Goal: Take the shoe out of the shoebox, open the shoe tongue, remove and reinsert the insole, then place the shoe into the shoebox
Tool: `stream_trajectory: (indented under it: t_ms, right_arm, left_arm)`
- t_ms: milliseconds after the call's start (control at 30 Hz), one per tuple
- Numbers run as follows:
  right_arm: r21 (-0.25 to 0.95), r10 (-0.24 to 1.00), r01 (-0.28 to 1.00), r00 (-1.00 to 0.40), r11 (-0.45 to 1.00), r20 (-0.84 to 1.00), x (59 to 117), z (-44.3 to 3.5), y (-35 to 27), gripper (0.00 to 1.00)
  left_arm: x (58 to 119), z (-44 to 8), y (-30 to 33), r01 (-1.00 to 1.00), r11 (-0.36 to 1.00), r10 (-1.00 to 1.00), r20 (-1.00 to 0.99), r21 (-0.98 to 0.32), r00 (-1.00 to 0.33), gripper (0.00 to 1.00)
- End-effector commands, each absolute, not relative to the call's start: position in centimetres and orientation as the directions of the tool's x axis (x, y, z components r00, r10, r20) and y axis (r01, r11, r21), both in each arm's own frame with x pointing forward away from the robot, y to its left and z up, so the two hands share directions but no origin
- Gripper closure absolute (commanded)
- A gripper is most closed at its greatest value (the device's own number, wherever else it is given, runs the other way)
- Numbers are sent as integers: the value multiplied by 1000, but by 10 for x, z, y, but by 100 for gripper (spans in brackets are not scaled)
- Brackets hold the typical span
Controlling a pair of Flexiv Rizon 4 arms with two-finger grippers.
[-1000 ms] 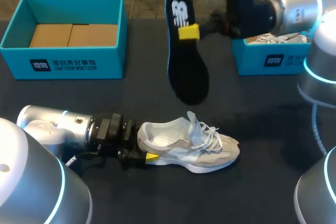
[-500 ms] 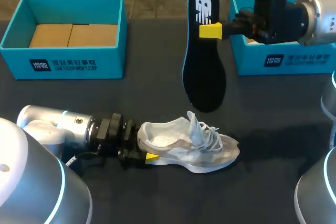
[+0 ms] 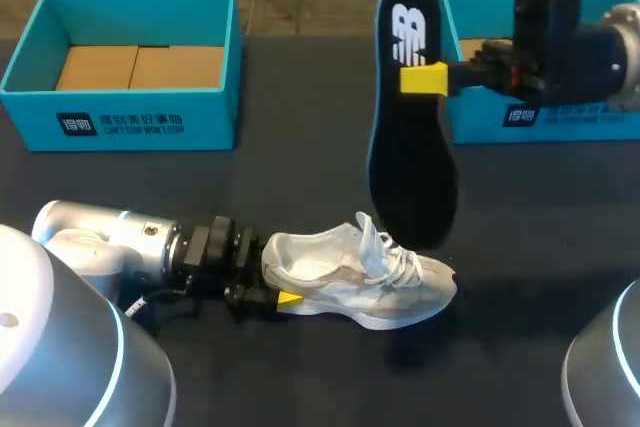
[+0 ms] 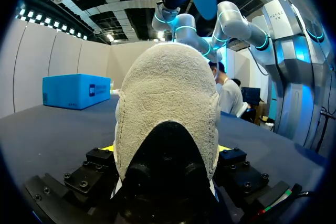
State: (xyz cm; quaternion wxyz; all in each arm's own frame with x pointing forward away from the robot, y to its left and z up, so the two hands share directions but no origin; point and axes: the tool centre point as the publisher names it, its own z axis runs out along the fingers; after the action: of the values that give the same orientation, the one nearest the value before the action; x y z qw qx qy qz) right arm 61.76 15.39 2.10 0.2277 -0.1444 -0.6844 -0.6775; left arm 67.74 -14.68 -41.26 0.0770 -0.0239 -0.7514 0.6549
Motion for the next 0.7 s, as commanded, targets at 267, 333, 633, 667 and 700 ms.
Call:
stream_trajectory:
  t_ms: [267, 333, 633, 667, 700]
  right_arm:
    - [837, -25, 541, -838, 78, 544, 588, 35, 127, 100]
    - [837, -25, 541, -838, 78, 544, 588, 35, 127, 100]
    - [837, -25, 541, -838, 78, 544, 588, 35, 127, 100]
    - [837, -25, 541, -838, 78, 544, 588, 35, 127, 100]
    - [837, -25, 541, -838, 78, 544, 588, 35, 127, 100]
  left_arm:
    - [677, -413, -148, -65, 141, 135, 84, -988, -987, 100]
    - [677, -413, -148, -65, 141, 135, 84, -988, -987, 100]
    - [677, -413, -148, -65, 141, 135, 84, -988, -987, 100]
    - [677, -413, -148, -65, 141, 135, 84, -988, -987, 100]
    - [677, -413, -148, -65, 141, 135, 84, -988, -987, 100]
